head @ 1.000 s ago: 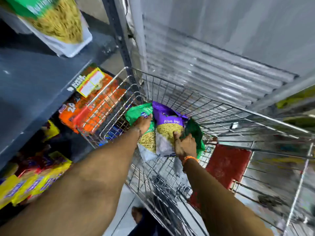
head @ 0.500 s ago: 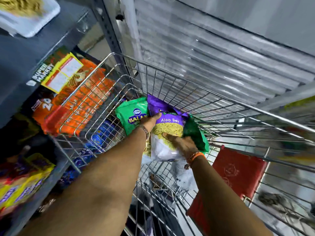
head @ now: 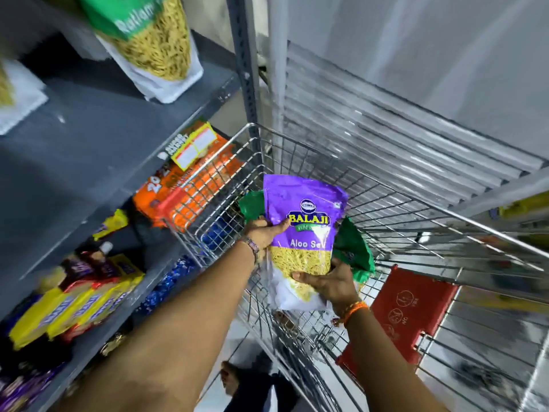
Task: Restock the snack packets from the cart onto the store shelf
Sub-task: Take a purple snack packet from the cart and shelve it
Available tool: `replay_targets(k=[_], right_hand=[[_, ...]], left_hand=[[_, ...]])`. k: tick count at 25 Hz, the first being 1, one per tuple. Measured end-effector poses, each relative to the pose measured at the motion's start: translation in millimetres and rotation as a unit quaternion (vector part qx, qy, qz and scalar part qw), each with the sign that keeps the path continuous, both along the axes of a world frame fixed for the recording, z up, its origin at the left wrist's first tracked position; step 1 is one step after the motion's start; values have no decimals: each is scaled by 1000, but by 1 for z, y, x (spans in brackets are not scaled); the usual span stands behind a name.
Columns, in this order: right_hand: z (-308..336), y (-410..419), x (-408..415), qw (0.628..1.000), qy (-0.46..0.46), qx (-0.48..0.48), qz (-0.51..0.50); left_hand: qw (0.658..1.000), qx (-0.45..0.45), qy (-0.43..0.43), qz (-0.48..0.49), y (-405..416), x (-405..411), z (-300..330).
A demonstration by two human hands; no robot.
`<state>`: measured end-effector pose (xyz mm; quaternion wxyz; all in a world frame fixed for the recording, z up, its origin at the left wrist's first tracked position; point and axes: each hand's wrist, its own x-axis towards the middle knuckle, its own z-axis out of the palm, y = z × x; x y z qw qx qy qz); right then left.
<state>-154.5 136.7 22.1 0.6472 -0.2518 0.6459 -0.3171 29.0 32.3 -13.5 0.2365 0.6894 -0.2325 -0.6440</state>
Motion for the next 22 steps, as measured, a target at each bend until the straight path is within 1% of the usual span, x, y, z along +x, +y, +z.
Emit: replay_targets(k=[1,3,7,9,11,15,17,22], right_hand=[[11,2,3,1000,-9,-23,4],[33,1,9,998,2,-60,19],[88,-19,24,984,46,-152,83],[113,-34,32,977,42,-180,108],[142,-47,53,966,20,-209,150],[200,-62,119,932,-20,-268,242],[218,-70,158,915,-39,-290,278],[248,-67,283,866,-42,-319,383]], left_hand=[[1000,-12,21,17,3,9,0],[998,-26,48,42,8,21,28],[984,-118,84,104,21,41,129],[968,-178,95,147,29,54,168],[951,-224,90,194,42,79,204],[918,-252,69,298,67,148,254],[900,-270,50,340,79,184,272],[847,-318,2,427,137,278,329]])
